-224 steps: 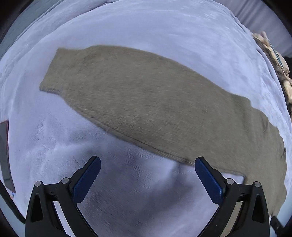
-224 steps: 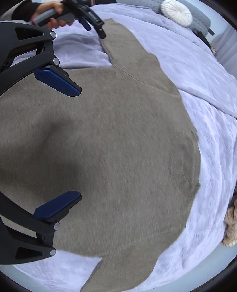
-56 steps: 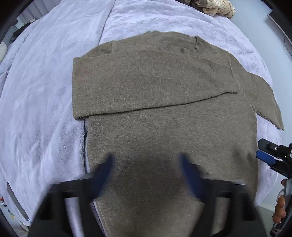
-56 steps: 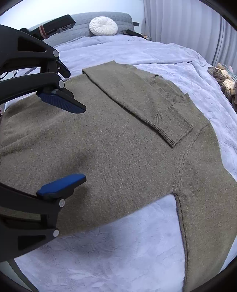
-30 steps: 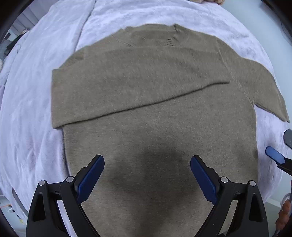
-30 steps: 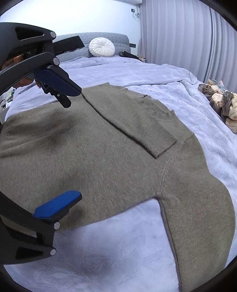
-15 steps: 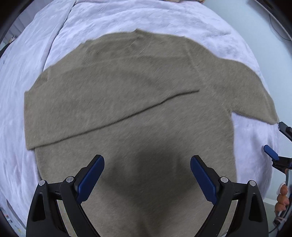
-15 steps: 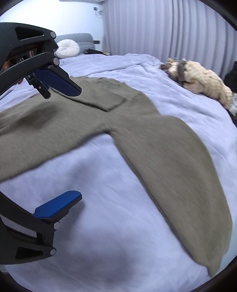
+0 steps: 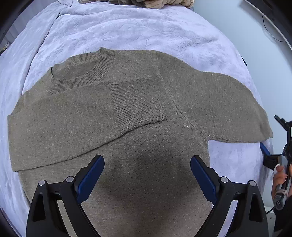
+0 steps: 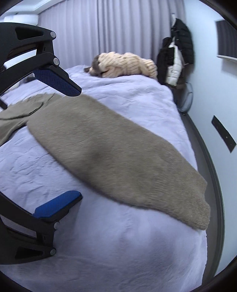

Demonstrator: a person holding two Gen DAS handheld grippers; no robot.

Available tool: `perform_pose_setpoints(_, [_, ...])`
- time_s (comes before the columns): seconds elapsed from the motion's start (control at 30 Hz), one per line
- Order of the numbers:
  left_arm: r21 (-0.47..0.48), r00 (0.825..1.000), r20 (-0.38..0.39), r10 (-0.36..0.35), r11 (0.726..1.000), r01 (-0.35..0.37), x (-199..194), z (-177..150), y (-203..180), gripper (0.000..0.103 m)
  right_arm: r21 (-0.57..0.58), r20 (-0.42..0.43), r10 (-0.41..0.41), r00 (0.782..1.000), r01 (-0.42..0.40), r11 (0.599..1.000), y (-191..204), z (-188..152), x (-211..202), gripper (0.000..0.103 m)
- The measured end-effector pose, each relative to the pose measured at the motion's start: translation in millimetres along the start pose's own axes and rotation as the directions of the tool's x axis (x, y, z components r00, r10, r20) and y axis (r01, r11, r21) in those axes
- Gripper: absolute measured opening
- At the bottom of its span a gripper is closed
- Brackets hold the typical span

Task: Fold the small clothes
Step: 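Grasp the other sleeve with the right tool and fold it across the body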

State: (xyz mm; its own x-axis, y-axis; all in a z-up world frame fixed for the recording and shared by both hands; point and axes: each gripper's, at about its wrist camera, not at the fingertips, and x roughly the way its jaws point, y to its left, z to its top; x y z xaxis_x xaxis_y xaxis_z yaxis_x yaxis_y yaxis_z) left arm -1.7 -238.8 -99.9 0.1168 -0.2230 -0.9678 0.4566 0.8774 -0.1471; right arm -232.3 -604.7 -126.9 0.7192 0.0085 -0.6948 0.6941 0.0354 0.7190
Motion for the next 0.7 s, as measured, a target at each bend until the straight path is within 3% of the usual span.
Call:
perform_pose_setpoints(0.1, [-0.003,1.0,-0.004,0.003,1.0,-0.003,4,-2,0,0.096,0.035,0.035,0.046,0.998,-0.047,0.998,0,8,3,0.103])
perform_pose_setpoints(0.17, [-0.008,1.0,-0.004,0.008,1.0,-0.008,4,-3,3,0.096,0.086,0.054,0.064,0.997,-0.069,0.994,-3,13,3,0.094])
perform_pose_setpoints(0.2, [-0.01,1.0,-0.004,0.009,1.0,-0.009,5,-3,4,0.096,0.114,0.061,0.075,0.995,-0.082,0.99,-5,14,4,0.069])
perform_pose_setpoints(0.23, [-0.014,1.0,-0.004,0.011,1.0,-0.011,4,-3,6,0.096,0.152,0.057,0.082,0.995,-0.09,0.984,-10,15,6,0.026])
perform_pose_setpoints(0.27, [-0.017,1.0,-0.003,0.012,1.0,-0.013,4,-3,9,0.096,0.193,0.045,0.088,0.995,-0.095,0.977,-16,16,10,0.011])
perform_pose_setpoints(0.3, [-0.019,1.0,-0.001,0.015,1.0,-0.015,3,-3,11,0.096,0.237,0.033,0.104,0.994,-0.109,0.965,-23,16,14,0.007])
perform_pose_setpoints(0.47, [-0.036,0.999,0.021,0.03,0.999,-0.029,-6,-3,33,0.096,0.219,0.056,0.232,0.971,-0.238,0.946,-14,9,14,0.006])
perform_pose_setpoints(0.6, [-0.071,0.998,0.047,0.043,0.997,-0.04,-16,-4,63,0.096,0.102,-0.012,0.36,0.933,-0.357,0.929,31,2,19,0.006])
perform_pose_setpoints(0.7, [-0.109,0.996,0.062,0.059,0.993,-0.052,-21,-4,87,0.096,-0.02,-0.106,0.404,0.909,-0.408,0.913,81,-11,29,0.006])
